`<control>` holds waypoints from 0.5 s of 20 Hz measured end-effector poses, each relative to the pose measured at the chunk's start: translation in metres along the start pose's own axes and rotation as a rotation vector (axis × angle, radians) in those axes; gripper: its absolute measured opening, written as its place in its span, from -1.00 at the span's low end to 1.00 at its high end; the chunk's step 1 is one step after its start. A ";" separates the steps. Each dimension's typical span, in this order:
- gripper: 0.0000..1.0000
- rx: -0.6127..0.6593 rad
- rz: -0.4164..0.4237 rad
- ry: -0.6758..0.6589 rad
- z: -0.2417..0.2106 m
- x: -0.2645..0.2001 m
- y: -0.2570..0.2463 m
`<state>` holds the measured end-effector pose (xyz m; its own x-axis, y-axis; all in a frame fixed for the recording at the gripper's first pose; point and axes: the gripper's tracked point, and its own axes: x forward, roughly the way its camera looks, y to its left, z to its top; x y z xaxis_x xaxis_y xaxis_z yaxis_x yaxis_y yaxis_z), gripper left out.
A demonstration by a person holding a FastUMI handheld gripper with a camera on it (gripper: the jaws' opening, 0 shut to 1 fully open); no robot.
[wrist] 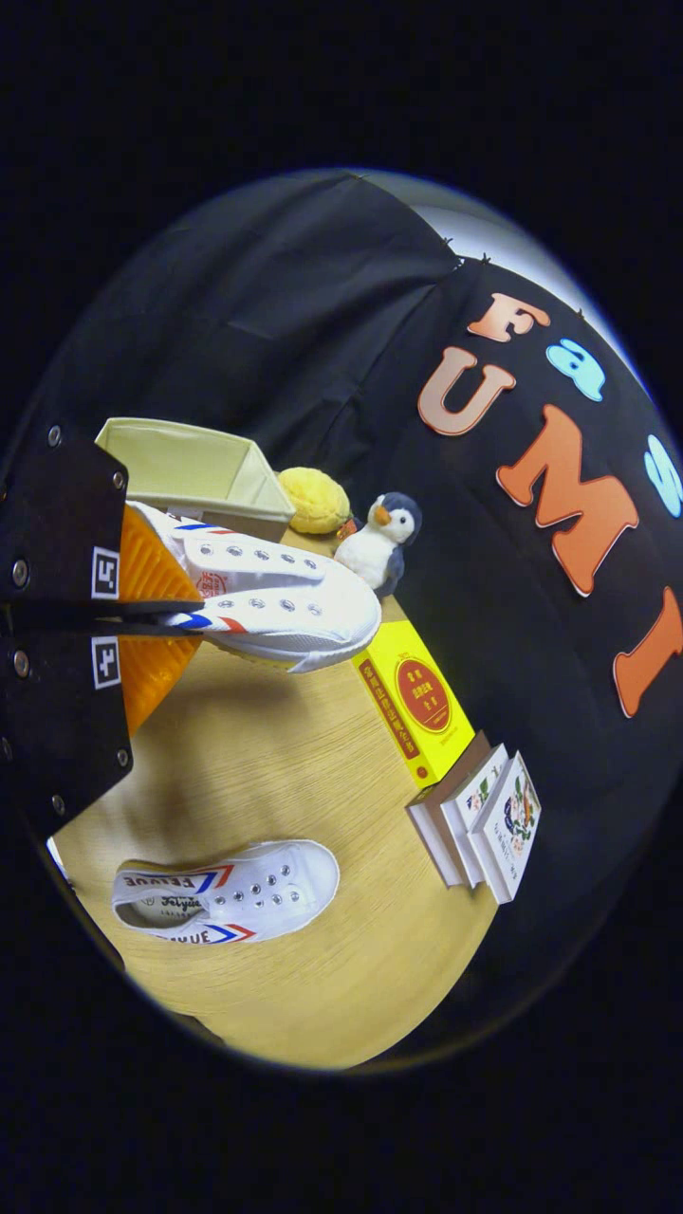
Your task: Open the storage box then place both shoes into the box .Put the left shoe in first, then the right shoe, with the right side of both shoes facing outward in a uniform manner.
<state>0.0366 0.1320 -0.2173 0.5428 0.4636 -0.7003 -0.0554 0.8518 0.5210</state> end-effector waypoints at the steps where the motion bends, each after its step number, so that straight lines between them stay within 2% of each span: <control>1: -1.00 0.000 0.014 -0.007 0.001 -0.001 0.016; 6: -1.00 -0.028 0.088 -0.003 -0.010 0.008 0.095; 10: -1.00 -0.071 0.108 0.053 -0.042 0.035 0.140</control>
<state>0.0125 0.2777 -0.1888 0.4858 0.5643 -0.6675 -0.1717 0.8104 0.5602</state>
